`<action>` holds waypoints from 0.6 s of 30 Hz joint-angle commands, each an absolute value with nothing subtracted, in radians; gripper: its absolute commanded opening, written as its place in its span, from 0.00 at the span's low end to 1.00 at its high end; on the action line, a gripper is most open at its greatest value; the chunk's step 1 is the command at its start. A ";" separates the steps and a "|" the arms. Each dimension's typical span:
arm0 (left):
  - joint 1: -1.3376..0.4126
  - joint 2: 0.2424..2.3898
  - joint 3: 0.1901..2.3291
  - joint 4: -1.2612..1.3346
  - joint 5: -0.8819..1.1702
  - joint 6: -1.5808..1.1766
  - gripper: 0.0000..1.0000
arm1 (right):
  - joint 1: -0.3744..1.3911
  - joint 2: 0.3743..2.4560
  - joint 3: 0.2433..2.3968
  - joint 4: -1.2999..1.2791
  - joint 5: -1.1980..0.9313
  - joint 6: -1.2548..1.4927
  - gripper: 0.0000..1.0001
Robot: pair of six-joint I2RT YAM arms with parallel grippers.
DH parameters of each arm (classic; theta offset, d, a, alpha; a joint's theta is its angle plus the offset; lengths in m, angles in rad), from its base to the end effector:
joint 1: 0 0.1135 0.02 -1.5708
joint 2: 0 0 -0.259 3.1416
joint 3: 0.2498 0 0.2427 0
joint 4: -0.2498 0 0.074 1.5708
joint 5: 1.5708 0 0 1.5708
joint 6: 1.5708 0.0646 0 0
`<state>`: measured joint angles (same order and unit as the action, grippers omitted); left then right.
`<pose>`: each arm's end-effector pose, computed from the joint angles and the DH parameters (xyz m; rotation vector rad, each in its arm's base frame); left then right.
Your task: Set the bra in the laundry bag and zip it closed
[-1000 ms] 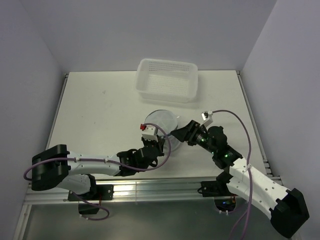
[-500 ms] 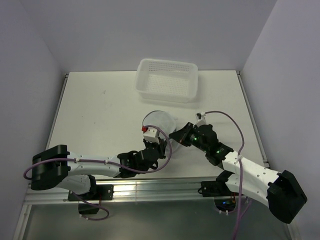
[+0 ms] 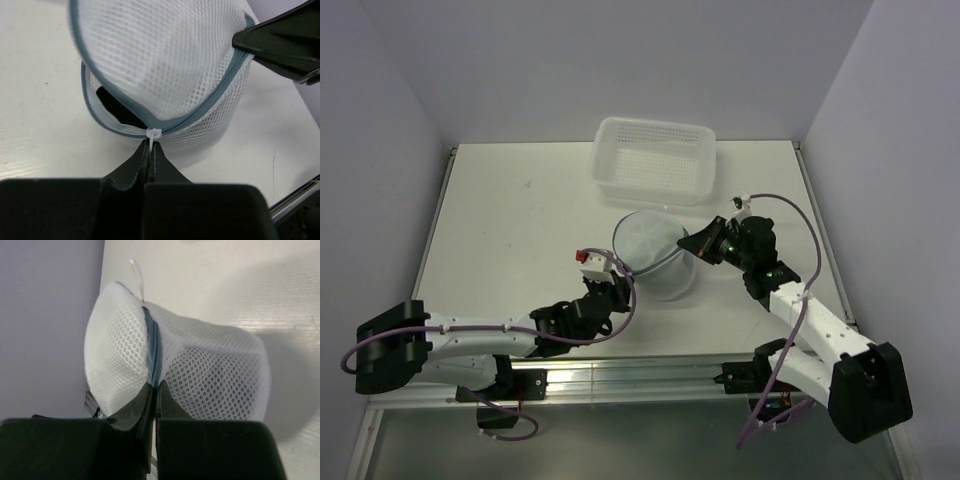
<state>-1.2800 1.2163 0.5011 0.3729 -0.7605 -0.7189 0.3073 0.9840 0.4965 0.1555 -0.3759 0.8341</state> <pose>0.1174 -0.2371 0.2069 0.0108 1.8705 -0.6789 0.2209 0.0950 0.2283 0.2622 2.0273 1.1044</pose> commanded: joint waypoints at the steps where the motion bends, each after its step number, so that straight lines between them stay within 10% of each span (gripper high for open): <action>1: -1.253 1.132 0.440 0.264 -0.810 -0.724 0.00 | 0.192 1.089 0.594 0.230 -0.386 0.736 0.00; 5: -1.253 1.065 0.439 0.230 -0.786 -0.741 0.00 | 0.186 1.176 0.675 0.204 -0.433 0.722 0.06; 10: -1.301 1.130 0.544 0.236 -0.772 -0.761 0.00 | 0.267 1.061 0.629 0.155 -0.344 0.759 0.70; 18: -1.316 1.337 0.692 0.342 -0.724 -0.772 0.00 | 0.547 0.793 0.376 0.186 -0.144 0.952 0.72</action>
